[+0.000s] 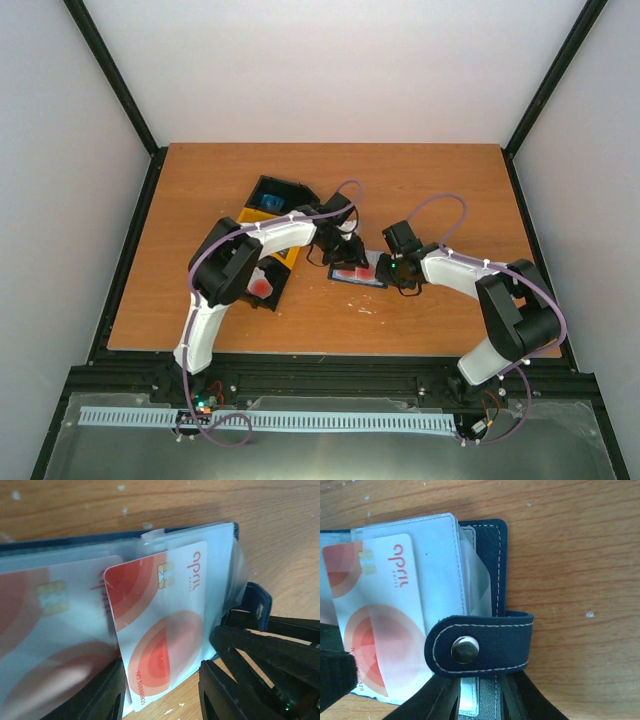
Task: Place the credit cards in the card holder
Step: Insert the credit card into the card holder.
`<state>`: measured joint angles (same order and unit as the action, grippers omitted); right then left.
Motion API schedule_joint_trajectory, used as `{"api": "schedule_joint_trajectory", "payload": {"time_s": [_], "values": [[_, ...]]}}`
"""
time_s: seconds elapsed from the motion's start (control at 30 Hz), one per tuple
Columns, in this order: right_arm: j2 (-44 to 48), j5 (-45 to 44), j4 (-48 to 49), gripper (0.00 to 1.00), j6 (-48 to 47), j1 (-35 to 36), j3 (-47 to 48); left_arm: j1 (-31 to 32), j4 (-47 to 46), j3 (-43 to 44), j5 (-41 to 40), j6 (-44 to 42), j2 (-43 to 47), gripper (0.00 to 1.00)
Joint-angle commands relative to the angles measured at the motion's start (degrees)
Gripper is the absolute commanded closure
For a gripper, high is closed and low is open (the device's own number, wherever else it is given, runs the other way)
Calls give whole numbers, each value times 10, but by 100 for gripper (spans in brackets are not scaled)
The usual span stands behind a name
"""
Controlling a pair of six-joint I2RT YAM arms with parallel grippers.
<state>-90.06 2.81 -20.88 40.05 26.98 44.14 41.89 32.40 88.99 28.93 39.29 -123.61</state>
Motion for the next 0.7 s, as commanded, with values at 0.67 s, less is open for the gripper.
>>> {"api": "schedule_joint_trajectory", "payload": {"time_s": [0.67], "values": [[63, -18, -22, 75, 14, 0, -27, 4, -58, 7, 106, -8, -20, 56]]}}
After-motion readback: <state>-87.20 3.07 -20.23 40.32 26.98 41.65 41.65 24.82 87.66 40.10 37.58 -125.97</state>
